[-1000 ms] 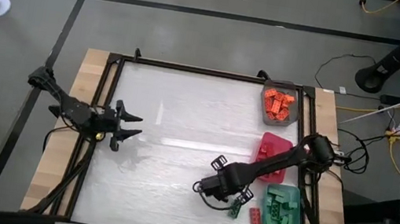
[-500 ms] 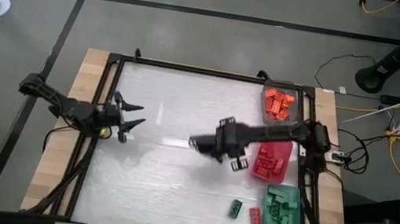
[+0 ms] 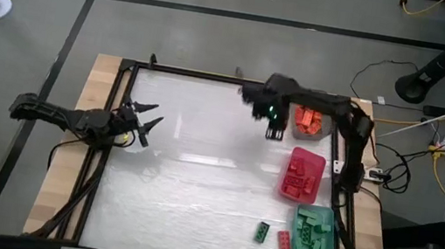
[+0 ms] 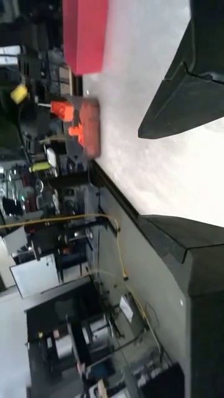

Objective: Sort blocks
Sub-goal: Put the orange game piece into the black bin, then put the green game piece into the blue bin

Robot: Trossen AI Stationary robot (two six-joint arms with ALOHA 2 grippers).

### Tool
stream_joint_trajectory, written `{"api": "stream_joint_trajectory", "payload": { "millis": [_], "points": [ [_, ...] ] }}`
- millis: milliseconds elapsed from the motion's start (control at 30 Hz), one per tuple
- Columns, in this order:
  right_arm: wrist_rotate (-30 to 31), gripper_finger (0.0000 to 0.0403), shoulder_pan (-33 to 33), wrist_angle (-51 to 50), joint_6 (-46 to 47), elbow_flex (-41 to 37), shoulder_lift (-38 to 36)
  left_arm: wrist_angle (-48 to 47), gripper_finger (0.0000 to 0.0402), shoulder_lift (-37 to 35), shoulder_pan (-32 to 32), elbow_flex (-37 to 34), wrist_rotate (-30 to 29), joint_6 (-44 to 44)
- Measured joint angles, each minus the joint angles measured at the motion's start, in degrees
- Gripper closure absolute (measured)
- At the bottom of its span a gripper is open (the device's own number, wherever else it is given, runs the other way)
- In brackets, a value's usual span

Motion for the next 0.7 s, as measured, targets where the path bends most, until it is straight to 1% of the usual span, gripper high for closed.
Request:
{"api": "stream_joint_trajectory", "payload": {
  "millis": [300,367,533,700],
  "points": [
    [0.52,0.0266,-16.79,-0.02,1.75,0.00,0.00,-0.03,0.0202,0.00,2.28,0.00,0.55,1.99],
    [0.52,0.0255,-19.59,0.00,3.03,0.00,0.00,-0.01,0.0202,0.00,2.28,-0.01,1.41,2.19],
    [0.51,0.0209,-24.60,0.00,7.10,0.00,0.00,0.02,0.0202,0.00,2.28,0.00,3.14,2.69],
    [0.51,0.0190,-26.95,0.00,8.16,0.00,0.00,0.04,0.0202,0.00,2.26,-0.01,4.05,2.67]
  ]
}}
